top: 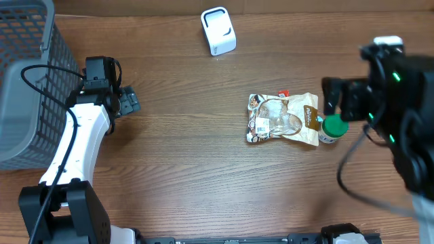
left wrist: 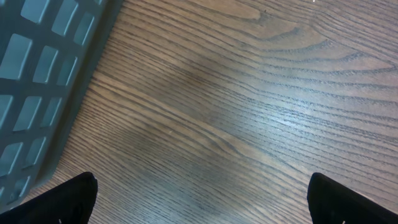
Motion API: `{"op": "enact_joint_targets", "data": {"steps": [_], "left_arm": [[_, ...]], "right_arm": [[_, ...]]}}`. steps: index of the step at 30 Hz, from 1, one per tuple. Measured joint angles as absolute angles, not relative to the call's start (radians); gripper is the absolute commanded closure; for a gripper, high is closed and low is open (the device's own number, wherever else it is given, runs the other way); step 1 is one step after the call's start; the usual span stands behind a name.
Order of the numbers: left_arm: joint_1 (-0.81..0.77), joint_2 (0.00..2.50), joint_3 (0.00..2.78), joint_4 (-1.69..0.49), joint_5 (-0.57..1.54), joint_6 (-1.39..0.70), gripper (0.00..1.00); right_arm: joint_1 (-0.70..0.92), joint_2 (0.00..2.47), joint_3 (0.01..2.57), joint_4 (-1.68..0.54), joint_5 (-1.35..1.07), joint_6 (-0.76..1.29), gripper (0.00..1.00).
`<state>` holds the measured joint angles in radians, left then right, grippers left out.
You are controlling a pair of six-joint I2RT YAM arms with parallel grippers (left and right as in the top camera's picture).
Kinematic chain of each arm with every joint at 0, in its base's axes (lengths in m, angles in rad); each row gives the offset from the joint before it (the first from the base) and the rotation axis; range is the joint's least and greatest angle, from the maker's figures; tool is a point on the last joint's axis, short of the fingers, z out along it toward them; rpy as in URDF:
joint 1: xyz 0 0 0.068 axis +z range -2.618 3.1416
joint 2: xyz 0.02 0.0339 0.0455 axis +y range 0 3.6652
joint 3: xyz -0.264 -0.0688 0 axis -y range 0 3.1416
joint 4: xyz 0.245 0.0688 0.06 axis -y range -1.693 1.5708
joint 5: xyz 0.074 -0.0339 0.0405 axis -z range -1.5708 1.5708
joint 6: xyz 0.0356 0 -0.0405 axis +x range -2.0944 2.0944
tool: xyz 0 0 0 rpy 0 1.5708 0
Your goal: Scan the item barcode
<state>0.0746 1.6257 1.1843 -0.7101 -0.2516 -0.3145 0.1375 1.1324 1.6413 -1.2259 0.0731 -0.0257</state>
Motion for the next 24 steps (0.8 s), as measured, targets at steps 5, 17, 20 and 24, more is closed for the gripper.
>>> {"op": "enact_joint_targets", "data": {"steps": [5,17,20,24], "left_arm": [[0.075,1.626,1.184,-0.71,-0.252,-0.315,0.01],[0.075,1.626,1.184,-0.71,-0.251,-0.315,0.0],[0.075,1.626,1.184,-0.71,-0.252,-0.315,0.01],[0.075,1.626,1.184,-0.71,-0.252,-0.315,0.01]], "right_arm": [[0.139,1.033,1.641,-1.246,0.087,-0.026,0.0],[0.14,0.821,1.641,-1.291,0.082,-0.026,0.0],[0.14,0.778,1.641,-1.272,0.061,-0.026,0.0],[0.14,0.714,1.605,-1.195,0.028,-0.026,0.0]]}}
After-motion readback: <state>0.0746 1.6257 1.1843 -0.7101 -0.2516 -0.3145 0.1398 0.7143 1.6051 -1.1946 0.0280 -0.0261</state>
